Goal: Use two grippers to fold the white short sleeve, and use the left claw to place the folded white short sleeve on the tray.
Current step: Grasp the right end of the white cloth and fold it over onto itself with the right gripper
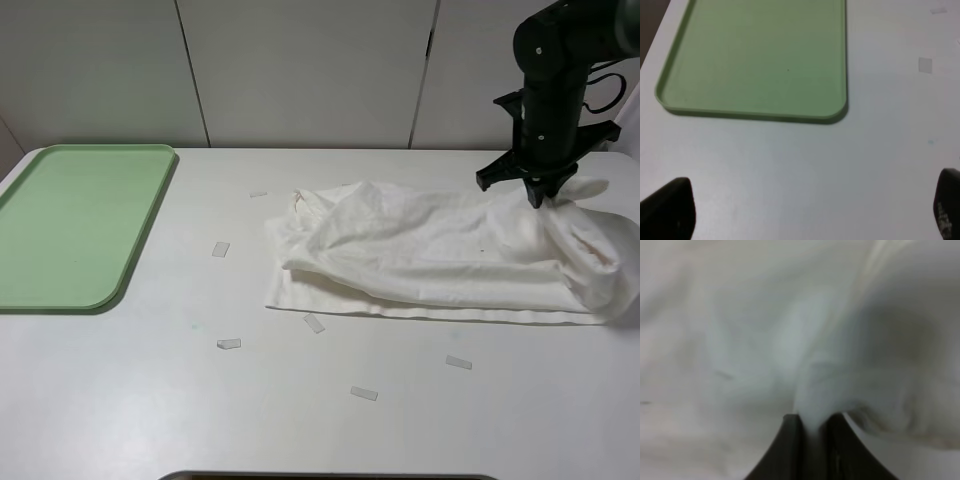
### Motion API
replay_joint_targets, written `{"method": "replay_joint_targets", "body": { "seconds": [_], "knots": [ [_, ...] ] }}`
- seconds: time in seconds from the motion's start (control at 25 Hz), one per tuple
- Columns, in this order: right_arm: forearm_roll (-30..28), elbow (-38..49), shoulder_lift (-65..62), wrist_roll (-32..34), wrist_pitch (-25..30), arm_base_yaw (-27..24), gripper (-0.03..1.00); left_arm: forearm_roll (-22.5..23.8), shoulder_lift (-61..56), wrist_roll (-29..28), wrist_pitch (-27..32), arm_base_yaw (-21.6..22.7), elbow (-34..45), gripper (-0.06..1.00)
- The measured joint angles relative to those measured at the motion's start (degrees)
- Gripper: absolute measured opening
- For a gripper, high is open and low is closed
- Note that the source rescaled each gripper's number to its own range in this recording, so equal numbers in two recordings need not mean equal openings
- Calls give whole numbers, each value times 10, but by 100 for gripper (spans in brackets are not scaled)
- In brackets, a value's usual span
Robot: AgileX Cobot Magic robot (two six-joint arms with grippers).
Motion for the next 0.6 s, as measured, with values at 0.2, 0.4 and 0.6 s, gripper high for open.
{"method": "replay_joint_targets", "body": {
  "seconds": [0.2, 0.4, 0.6],
  "knots": [
    [9, 0, 10, 42, -13, 57, 6, 0, 0, 0, 0, 0, 0, 95],
    [19, 0, 24, 55, -16, 80, 6, 0, 0, 0, 0, 0, 0, 95],
    [23, 0, 36, 77, -31, 93, 6, 0, 0, 0, 0, 0, 0, 95]
  ]
}}
